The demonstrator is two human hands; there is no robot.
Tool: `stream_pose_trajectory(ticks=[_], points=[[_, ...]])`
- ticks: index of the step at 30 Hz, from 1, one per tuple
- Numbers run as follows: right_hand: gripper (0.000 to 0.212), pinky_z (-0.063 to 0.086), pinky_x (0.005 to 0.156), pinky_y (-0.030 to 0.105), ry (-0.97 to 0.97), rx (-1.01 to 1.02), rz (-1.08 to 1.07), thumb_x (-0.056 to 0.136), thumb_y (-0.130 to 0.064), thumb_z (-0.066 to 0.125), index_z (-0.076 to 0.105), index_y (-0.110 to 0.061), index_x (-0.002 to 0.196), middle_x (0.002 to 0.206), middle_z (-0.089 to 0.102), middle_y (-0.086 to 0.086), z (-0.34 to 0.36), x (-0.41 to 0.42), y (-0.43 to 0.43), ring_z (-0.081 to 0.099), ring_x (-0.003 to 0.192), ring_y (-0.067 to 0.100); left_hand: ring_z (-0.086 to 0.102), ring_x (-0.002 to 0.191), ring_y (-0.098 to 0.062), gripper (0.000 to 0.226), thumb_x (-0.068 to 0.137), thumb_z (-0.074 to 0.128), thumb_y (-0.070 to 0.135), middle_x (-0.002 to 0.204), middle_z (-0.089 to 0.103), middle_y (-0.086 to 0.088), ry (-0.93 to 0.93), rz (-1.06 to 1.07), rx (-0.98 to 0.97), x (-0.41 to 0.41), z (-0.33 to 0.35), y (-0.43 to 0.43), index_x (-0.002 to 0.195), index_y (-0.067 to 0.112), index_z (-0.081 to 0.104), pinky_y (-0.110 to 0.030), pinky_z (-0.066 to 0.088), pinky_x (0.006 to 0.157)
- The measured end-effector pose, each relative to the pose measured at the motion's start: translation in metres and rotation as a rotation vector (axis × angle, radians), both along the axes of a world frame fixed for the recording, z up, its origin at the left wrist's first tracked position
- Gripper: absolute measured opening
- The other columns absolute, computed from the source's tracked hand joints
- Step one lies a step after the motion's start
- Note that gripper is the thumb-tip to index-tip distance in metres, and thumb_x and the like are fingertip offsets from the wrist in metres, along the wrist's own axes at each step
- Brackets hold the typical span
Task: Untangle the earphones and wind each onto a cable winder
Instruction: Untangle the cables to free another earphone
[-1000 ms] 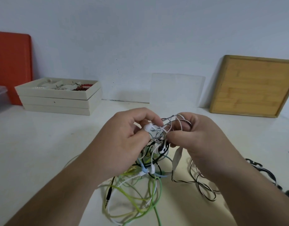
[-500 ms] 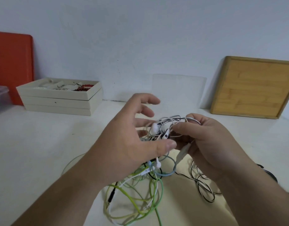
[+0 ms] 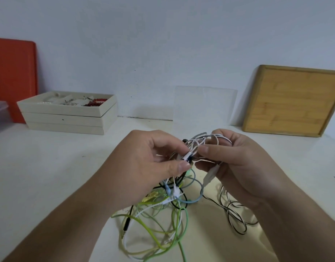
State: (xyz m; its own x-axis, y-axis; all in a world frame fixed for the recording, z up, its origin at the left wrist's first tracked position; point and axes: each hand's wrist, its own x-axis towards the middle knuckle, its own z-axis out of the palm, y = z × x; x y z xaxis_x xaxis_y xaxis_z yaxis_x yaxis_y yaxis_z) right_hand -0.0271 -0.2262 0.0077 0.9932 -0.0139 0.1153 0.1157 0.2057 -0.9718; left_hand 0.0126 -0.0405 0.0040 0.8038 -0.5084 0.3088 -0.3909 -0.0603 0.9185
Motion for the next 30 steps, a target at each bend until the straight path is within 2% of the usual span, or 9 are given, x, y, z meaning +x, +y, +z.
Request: stream_pose_trajectory(ticks=[4,8,11,13,16,18,23,27,30], points=[[0.027,0.054,0.057,0.025,-0.019,0.006,0.017,0.062,0.006,0.075,0.061,-0.017,0.055,0.069,0.069,0.010,0.001,0.000,-0.002,0.065,0.060,0.018,0.074,0.091,-0.017,0.019,0.078,0.078,0.002,0.097,0.076,0.000,-0.032,0.001,0.043,0.002,-0.001,0.002,0.092,0.015,0.077,-0.032,0.059,0.089],[0.010,0.053,0.057,0.024,-0.027,-0.090,-0.025,0.063,-0.004,0.073,0.064,-0.004,0.068,0.068,0.068,0.012,0.003,0.000,-0.003,0.066,0.062,0.019,0.073,0.086,-0.017,0.013,0.091,0.070,0.017,0.089,0.077,0.002,-0.052,0.060,0.094,0.002,-0.003,0.001,0.095,0.028,0.075,-0.024,0.056,0.080],[0.023,0.056,0.057,0.031,0.027,0.038,-0.091,0.062,-0.015,0.077,0.065,0.000,0.075,0.074,0.069,0.016,0.006,0.000,-0.001,0.067,0.062,0.027,0.073,0.085,-0.019,0.015,0.094,0.065,0.018,0.089,0.077,0.002,-0.037,0.060,0.085,0.002,-0.002,0.001,0.097,0.031,0.072,-0.026,0.054,0.078],[0.026,0.056,0.057,0.035,0.057,0.148,-0.124,0.068,-0.021,0.066,0.063,0.002,0.079,0.076,0.069,0.019,0.009,0.000,0.001,0.067,0.061,0.032,0.073,0.083,-0.018,0.011,0.095,0.065,0.025,0.088,0.077,0.002,-0.060,0.060,0.091,0.001,-0.002,0.000,0.097,0.034,0.071,-0.028,0.054,0.076],[0.009,0.056,0.054,0.032,0.039,0.098,-0.137,0.081,-0.004,0.060,0.054,-0.003,0.075,0.071,0.070,0.014,0.008,0.000,0.000,0.069,0.059,0.030,0.069,0.074,-0.013,0.013,0.091,0.060,0.033,0.082,0.074,0.006,-0.136,0.078,0.136,0.001,-0.003,0.000,0.098,0.040,0.068,-0.022,0.051,0.066],[0.028,0.054,0.054,0.028,0.007,0.031,-0.147,0.085,0.002,0.060,0.047,-0.012,0.064,0.071,0.071,0.014,0.006,-0.001,0.002,0.070,0.063,0.027,0.066,0.072,-0.009,0.016,0.091,0.058,0.033,0.081,0.071,0.009,-0.179,0.099,0.165,0.000,-0.004,0.000,0.099,0.042,0.067,-0.017,0.047,0.064],[0.041,0.052,0.050,0.025,-0.070,-0.058,-0.178,0.062,-0.011,0.075,0.035,-0.019,0.057,0.075,0.059,0.024,0.004,-0.002,0.005,0.072,0.065,0.026,0.067,0.066,-0.009,0.018,0.096,0.060,0.022,0.090,0.065,0.015,-0.225,0.157,0.178,-0.003,-0.003,-0.003,0.098,0.037,0.069,-0.012,0.043,0.061],[0.041,0.052,0.047,0.025,-0.059,-0.011,-0.158,0.059,-0.009,0.075,0.034,-0.018,0.058,0.071,0.064,0.022,0.003,-0.002,0.007,0.072,0.060,0.027,0.066,0.077,-0.007,0.016,0.090,0.067,0.016,0.086,0.067,0.015,-0.251,0.280,0.068,-0.002,-0.004,-0.005,0.089,0.032,0.070,-0.017,0.050,0.065],[0.042,0.052,0.047,0.025,-0.065,-0.021,-0.166,0.060,-0.008,0.075,0.034,-0.018,0.058,0.073,0.058,0.024,0.002,-0.003,0.010,0.072,0.059,0.027,0.063,0.068,-0.005,0.015,0.086,0.072,0.015,0.074,0.067,0.016,-0.320,0.371,0.065,-0.003,-0.005,-0.008,0.079,0.028,0.069,-0.017,0.048,0.059]])
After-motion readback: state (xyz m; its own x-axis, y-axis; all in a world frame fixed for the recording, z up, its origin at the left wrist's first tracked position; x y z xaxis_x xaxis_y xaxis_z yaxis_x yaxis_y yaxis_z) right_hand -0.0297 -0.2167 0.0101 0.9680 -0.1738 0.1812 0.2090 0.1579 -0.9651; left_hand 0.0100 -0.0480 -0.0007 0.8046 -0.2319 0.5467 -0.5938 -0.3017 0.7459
